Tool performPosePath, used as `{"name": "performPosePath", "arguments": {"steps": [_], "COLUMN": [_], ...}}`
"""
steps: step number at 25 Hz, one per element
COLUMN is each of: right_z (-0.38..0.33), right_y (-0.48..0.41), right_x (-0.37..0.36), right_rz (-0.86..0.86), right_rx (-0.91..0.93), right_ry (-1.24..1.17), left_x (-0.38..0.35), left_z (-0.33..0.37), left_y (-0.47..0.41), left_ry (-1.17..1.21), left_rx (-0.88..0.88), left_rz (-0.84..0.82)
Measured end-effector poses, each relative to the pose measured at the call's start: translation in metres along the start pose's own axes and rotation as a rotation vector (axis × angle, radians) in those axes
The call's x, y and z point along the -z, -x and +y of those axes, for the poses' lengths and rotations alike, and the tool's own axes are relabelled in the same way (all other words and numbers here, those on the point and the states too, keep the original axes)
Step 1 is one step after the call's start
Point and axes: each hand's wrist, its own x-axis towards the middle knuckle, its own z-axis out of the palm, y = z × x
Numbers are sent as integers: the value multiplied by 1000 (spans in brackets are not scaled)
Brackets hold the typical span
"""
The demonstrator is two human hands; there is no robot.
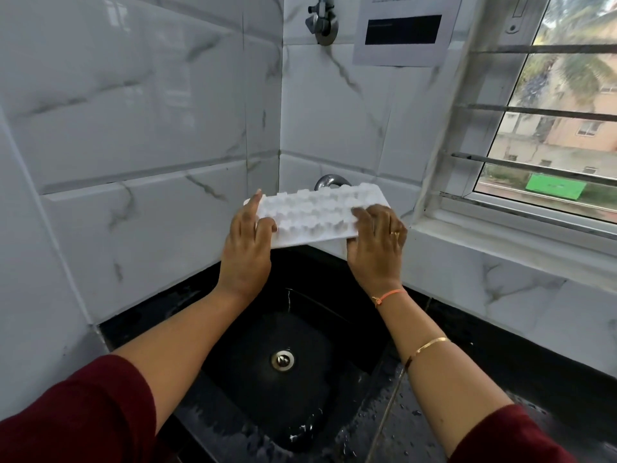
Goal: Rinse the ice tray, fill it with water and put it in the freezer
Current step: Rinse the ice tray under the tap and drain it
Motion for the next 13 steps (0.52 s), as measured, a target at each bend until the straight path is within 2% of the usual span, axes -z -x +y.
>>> {"name": "performPosePath", "arguments": {"steps": [1,3,4,7,10,13], "right_z": [1,4,6,8,10,15], "right_y": [7,32,49,73,77,76], "right_x": [-3,-14,-19,-22,-19,-11], "right_rz": [-167,-594,-695,-654,-662,-623], "right_rx": [-29,-60,-54,-104,-177,-334], "right_ry": [12,18,13,-47,-99,-170], "left_x": [3,2,-1,-5,-11,-9], "left_z": [3,10,14,14,8,5], "left_y": [2,10,19,34,41,40], "left_ry": [24,13,-21,11,177,295], "left_rx": [43,175,198,189,228,300], "left_rz": [-148,-546,-663,-638,-576,-507]}}
